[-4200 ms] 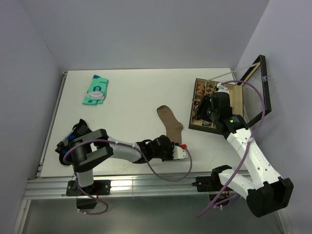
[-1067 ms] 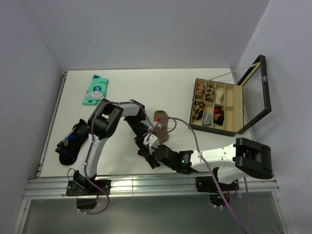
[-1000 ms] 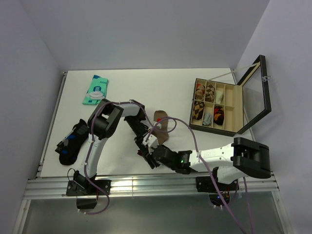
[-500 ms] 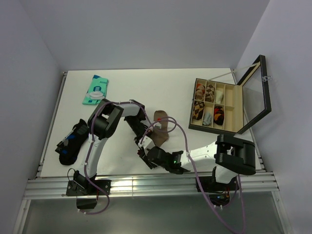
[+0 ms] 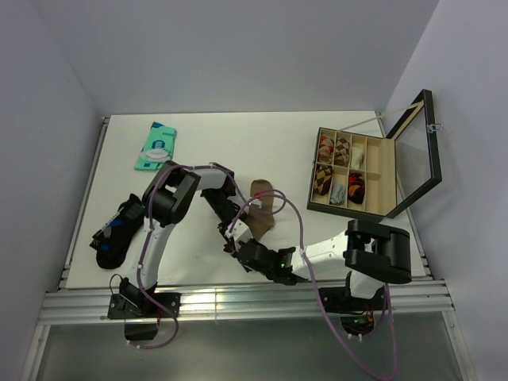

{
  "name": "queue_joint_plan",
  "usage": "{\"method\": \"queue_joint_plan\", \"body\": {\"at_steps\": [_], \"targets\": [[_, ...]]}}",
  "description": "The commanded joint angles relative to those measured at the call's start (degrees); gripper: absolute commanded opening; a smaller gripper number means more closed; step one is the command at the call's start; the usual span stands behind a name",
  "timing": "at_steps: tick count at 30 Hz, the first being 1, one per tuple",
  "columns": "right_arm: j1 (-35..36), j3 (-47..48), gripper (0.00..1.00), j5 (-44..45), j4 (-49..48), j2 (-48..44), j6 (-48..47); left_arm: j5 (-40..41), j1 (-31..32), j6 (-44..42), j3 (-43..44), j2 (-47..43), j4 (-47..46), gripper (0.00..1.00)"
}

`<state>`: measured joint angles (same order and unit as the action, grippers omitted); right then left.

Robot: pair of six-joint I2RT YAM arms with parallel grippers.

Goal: Roll the socks
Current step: Roll the sock at the center of the board.

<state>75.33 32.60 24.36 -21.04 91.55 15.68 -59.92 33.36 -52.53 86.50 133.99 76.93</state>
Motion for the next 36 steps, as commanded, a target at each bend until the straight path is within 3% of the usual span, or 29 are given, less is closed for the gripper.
{"method": "queue_joint_plan", "body": {"at_steps": [1, 7, 12, 16, 22, 29, 32, 36], "targets": [[-0.45, -0.86, 0.11, 3.24, -3.75, 0.83, 3.12, -2.48, 0.21, 1.72, -1.24, -1.97, -2.56, 0.13], [-1.32, -7.19, 0.02, 0.08, -7.79, -4.62, 8.04, -3.27, -0.05, 7.27, -4.67, -7.95, -9.16, 0.32], [-2.2, -9.92, 0.0, -3.53, -7.88, -7.96, 10.51, -2.84, -1.8, 16.3, -8.44, -14.71, -18.72, 0.35], [-2.91, -11.77, 0.0, -8.17, -8.67, -10.16, 12.44, -0.12, -4.79, 27.63, -14.15, -19.55, -32.85, 0.34], [-8.26, -12.12, 0.0, -17.84, -6.92, -12.09, 15.07, 5.51, -11.3, 35.38, -20.74, -28.6, -45.35, 0.33], [-20.12, -9.58, 0.0, -37.0, -2.53, -9.38, 17.01, 14.91, -14.64, 35.93, -29.8, -41.52, -59.16, 0.34], [-25.55, -7.2, 0.0, -45.52, -1.12, -5.52, 18.94, 18.33, -13.86, 33.65, -33.06, -47.06, -63.21, 0.39], [-31.9, -4.31, 0.0, -56.94, -2.78, -0.24, 22.1, 25.71, -8.25, 28.11, -35.25, -51.45, -63.83, 0.4]]}}
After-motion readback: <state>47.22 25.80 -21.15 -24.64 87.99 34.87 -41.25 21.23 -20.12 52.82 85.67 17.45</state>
